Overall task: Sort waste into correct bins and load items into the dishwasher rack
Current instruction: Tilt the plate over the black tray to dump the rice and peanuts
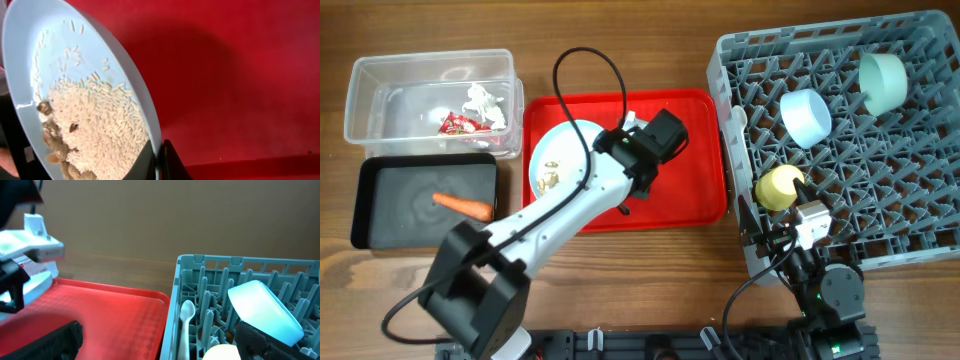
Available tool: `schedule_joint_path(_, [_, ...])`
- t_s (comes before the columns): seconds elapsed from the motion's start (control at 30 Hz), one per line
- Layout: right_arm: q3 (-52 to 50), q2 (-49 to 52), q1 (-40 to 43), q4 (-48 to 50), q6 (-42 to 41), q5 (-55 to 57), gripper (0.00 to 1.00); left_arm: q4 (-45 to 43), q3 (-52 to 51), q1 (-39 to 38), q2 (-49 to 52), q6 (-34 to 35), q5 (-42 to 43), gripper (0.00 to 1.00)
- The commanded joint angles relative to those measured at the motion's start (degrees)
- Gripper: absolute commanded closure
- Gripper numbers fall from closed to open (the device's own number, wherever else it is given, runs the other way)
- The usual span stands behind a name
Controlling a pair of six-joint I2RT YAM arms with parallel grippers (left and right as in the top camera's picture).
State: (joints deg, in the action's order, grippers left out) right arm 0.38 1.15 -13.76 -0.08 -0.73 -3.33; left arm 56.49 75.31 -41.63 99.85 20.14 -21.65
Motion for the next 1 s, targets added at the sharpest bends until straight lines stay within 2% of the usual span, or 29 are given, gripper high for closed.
schedule_joint_path(0.0, [-0.1, -0.7, 0.3, 0.2, 0.6, 0.5, 0.00, 0.7, 1.3, -0.2, -1.9, -3.1, -1.9, 0.96])
schedule_joint_path(0.17, [-0.1, -0.7, 0.3, 0.2, 0.6, 0.5, 0.00, 4.4, 1.3, -0.1, -2.1, -3.0, -3.7, 0.96])
schedule_joint_path(0.27, [-0.1, -0.7, 0.3, 0.2, 0.6, 0.5, 0.00, 8.1, 1.3, 0.0, -2.9, -0.1, -6.2, 0.96])
schedule_joint_path(0.5, [-0.1, -0.7, 0.3, 0.2, 0.5, 0.5, 0.00, 10.5, 1.3, 1.9, -7.0, 1.8, -0.9, 0.96])
schedule_joint_path(0.63, [-0.1, -0.7, 0.3, 0.2, 0.6, 0.5, 0.00, 10.7, 1.3, 6.9, -9.9, 1.8, 4.3, 0.96])
schedule_joint_path(0.97, [-0.1, -0.7, 0.3, 0.2, 0.6, 0.5, 0.00, 10.4, 1.3, 25.3, -12.5, 0.8, 14.8, 0.96])
